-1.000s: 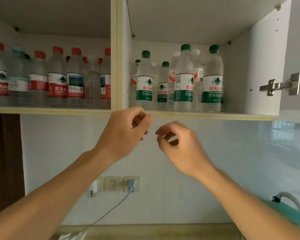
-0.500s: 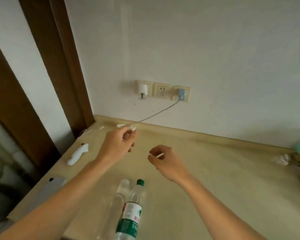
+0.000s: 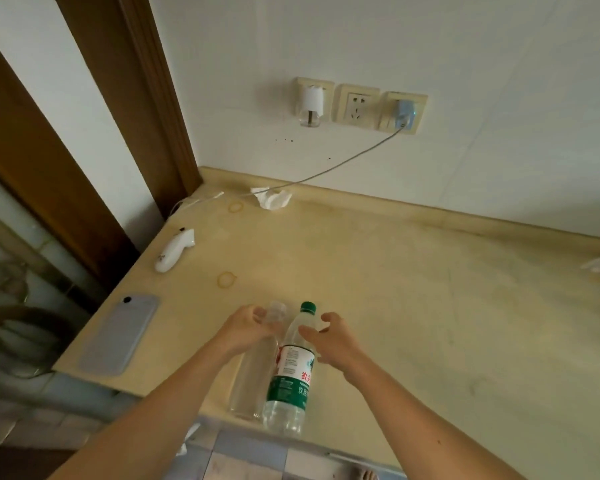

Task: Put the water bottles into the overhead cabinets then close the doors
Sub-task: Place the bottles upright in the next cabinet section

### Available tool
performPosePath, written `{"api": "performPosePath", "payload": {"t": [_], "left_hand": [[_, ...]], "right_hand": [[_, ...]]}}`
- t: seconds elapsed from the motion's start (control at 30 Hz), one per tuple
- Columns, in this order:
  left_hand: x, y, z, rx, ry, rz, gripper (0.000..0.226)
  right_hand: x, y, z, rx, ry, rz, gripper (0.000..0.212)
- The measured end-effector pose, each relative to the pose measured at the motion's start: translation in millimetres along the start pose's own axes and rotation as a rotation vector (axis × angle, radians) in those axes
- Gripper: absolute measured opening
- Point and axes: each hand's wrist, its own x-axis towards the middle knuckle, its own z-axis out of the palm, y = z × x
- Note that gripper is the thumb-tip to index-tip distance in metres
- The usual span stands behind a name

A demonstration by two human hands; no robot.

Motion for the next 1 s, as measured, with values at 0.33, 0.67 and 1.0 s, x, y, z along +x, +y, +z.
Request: {"api": "performPosePath", "payload": {"t": [0.33, 0.67, 1.0], "left_hand": [[11.1, 5.8, 9.8, -0.137, 0.009, 0.005, 0.021], [-5.4, 49.9, -16.1, -0.27, 0.178, 0.343, 0.02], [-25.6, 74.8, 0.2, -0.181, 0.277, 0.667, 0.045]], "right_hand": [[11.4, 2.6, 16.3, 0.184, -0.012, 0.061, 0.048], [-4.6, -18.0, -35.0, 0.131, 0.154, -0.308, 0.071], [-16.7, -25.8, -68.6, 0.017, 0.349, -0.622, 0.068]]}}
